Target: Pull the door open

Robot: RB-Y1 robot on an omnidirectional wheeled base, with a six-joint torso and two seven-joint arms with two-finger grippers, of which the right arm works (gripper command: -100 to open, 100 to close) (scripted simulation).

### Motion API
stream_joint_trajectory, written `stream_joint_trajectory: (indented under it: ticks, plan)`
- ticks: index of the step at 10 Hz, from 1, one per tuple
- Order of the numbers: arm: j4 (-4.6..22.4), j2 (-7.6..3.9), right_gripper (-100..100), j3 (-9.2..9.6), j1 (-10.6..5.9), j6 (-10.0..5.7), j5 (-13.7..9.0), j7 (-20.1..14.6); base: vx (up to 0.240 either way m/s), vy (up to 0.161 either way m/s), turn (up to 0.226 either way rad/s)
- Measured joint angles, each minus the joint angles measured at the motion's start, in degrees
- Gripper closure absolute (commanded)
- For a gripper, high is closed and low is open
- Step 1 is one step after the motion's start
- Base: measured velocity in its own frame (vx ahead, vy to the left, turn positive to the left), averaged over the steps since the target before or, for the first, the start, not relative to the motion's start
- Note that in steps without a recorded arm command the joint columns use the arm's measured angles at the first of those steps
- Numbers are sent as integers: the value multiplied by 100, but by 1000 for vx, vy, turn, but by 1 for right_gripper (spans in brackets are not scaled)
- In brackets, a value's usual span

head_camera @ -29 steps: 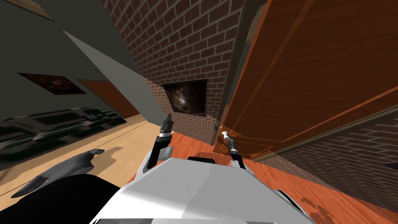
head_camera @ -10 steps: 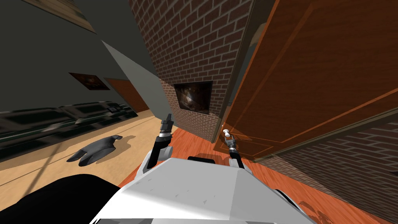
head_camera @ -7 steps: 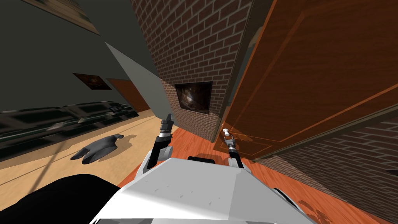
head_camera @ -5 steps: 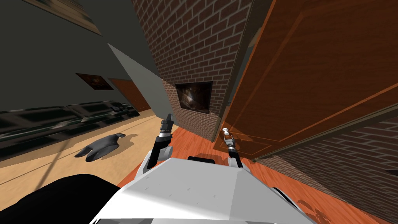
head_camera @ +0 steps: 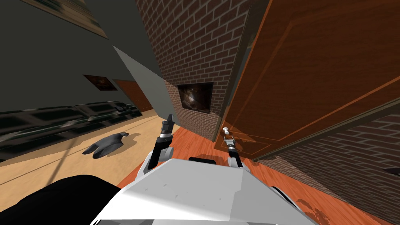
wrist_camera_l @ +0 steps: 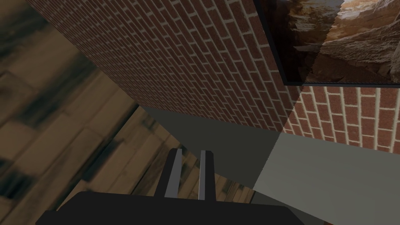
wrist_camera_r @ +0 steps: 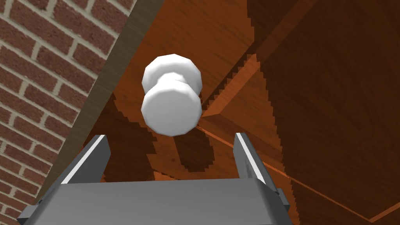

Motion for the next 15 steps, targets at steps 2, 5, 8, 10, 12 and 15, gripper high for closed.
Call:
stream_joint_trajectory:
  ticks: [2,5,8,10,12,15]
  plan:
    - [-75,20,-100,59,2,61,-100,-297,-59,-22,20]
    - [-103,41,-100,137,-21,93,-218,-719,-57,-20,28]
    - [-157,72,-100,220,-45,150,-354,-1157,-63,-24,20]
    - [-202,85,-100,273,-50,185,-438,-1452,-57,-20,17]
    - [-222,101,-100,329,-74,214,-528,-1778,-55,-20,18]
    - [-242,128,-100,393,-93,240,-624,-2191,-51,-24,20]
